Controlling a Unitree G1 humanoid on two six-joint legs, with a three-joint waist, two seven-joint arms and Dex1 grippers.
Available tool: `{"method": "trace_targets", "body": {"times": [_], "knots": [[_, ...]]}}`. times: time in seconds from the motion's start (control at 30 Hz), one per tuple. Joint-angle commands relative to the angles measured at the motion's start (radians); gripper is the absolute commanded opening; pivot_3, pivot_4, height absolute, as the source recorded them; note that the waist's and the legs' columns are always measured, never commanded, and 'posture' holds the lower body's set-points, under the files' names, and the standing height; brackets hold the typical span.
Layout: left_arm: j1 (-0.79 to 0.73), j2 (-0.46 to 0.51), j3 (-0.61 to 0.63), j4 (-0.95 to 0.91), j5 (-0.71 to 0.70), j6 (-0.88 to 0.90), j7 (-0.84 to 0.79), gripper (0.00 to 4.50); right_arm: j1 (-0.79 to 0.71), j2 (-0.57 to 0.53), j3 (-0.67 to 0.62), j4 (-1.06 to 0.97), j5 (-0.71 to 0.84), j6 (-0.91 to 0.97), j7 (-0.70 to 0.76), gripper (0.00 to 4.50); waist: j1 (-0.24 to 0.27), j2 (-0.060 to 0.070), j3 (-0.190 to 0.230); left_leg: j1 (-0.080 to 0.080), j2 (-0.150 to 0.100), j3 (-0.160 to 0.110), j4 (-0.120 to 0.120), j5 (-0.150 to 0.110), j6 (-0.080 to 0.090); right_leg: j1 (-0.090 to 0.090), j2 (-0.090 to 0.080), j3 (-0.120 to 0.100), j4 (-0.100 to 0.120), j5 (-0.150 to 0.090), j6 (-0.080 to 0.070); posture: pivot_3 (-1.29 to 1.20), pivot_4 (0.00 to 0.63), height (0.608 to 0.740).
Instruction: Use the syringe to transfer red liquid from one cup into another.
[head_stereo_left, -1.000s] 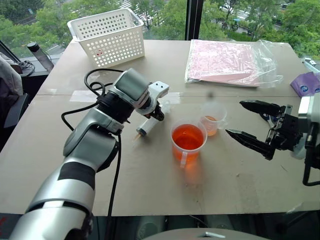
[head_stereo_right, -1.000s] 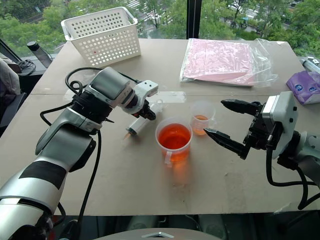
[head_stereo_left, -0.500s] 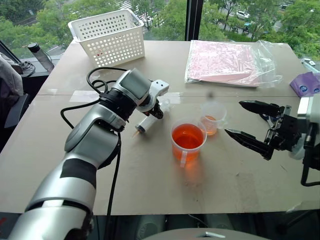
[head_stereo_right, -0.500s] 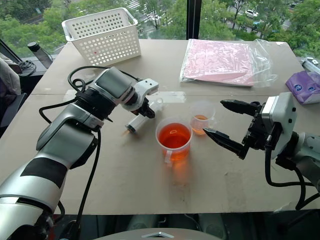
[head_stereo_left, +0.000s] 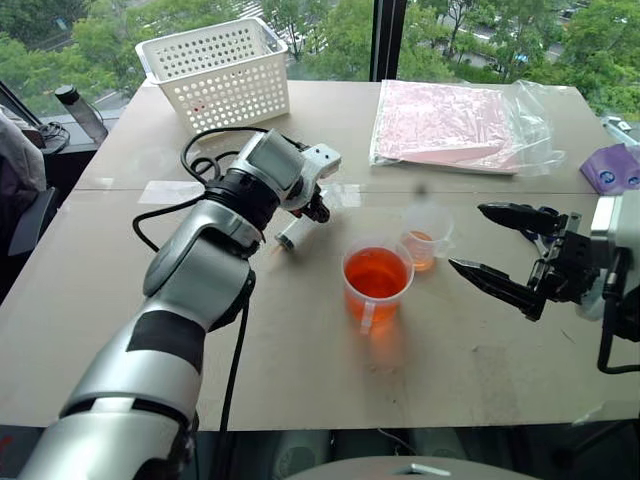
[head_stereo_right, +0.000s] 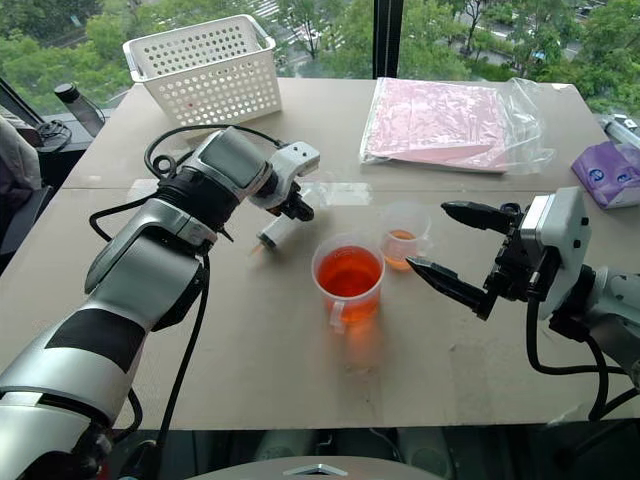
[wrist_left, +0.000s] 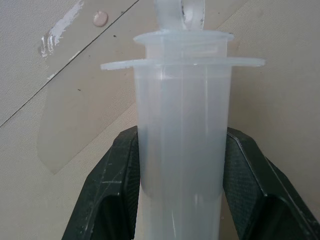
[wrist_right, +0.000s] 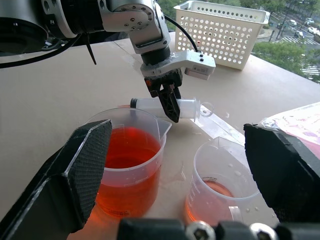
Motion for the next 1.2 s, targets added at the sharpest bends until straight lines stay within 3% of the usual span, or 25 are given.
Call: {"method": "trace_targets", "body": {"times": [0.03, 0.1, 0.2, 0.43, 0.6, 0.7, 0.97, 1.2], "knots": [[0.0, 0.021, 0.026, -0.071, 0.017, 0.023, -0.007, 1.68, -0.009, 0.005, -0.018, -0.022, 0.006, -0.023, 0.001, 4.5, 0.0, 0.0, 0.0, 0.0, 0.0, 0.0, 0.0, 0.0, 0.0, 0.0, 0.0, 0.0, 0.0, 0.0, 0.0, 0.0, 0.15, 0.74], [0.005, 0.025, 0.031, -0.081, 0.02, 0.027, -0.007, 1.42, -0.015, 0.005, -0.011, -0.016, 0.001, -0.026, 0.007, 4.5, 0.0, 0.0, 0.0, 0.0, 0.0, 0.0, 0.0, 0.0, 0.0, 0.0, 0.0, 0.0, -0.001, 0.0, 0.0, 0.0, 0.15, 0.74], [0.015, 0.03, 0.07, -0.1, 0.02, -0.006, 0.015, 1.41, -0.022, 0.007, -0.005, -0.01, -0.005, -0.028, 0.011, 4.5, 0.0, 0.0, 0.0, 0.0, 0.0, 0.0, 0.0, 0.0, 0.0, 0.0, 0.0, 0.0, 0.0, 0.0, 0.0, 0.0, 0.15, 0.74], [0.089, 0.016, 0.338, -0.259, -0.034, -0.211, 0.152, 1.41, -0.038, 0.004, -0.001, -0.005, -0.002, -0.025, 0.014, 4.5, 0.001, 0.0, 0.0, 0.0, 0.0, 0.0, 0.0, 0.0, 0.0, 0.0, 0.0, 0.0, 0.0, 0.0, 0.0, 0.0, 0.15, 0.74], [0.188, -0.038, 0.627, -0.416, -0.225, -0.241, 0.169, 1.41, -0.068, -0.003, 0.001, 0.013, 0.008, -0.018, 0.015, 4.5, 0.0, 0.0, 0.0, 0.0, 0.0, 0.0, 0.0, 0.0, 0.0, 0.0, -0.001, 0.0, 0.0, 0.0, 0.0, 0.0, 0.15, 0.74], [0.27, -0.062, 0.717, -0.553, -0.32, -0.259, 0.149, 1.41, -0.087, 0.001, 0.009, 0.024, 0.011, -0.016, 0.015, 4.5, -0.002, 0.0, 0.0, 0.0, 0.0, 0.0, 0.001, 0.0, 0.0, 0.0, -0.001, 0.0, 0.001, 0.0, 0.0, 0.0, 0.15, 0.74], [0.551, -0.079, 0.847, -0.806, -0.487, -0.264, 0.169, 1.41, -0.141, 0.011, 0.042, 0.05, 0.012, -0.008, 0.014, 4.5, -0.002, 0.001, -0.001, 0.003, 0.0, 0.0, 0.001, 0.0, -0.001, 0.001, 0.0, 0.001, 0.003, 0.0, 0.0, 0.0, 0.15, 0.74], [0.62, 0.054, 0.799, -0.832, -0.443, -0.367, 0.136, 1.41, -0.159, 0.011, 0.059, 0.072, 0.005, -0.008, 0.03, 4.5, 0.0, 0.0, -0.001, 0.003, 0.0, 0.0, 0.002, 0.0, 0.0, 0.001, 0.0, 0.0, 0.003, 0.0, 0.0, 0.0, 0.15, 0.74]]}}
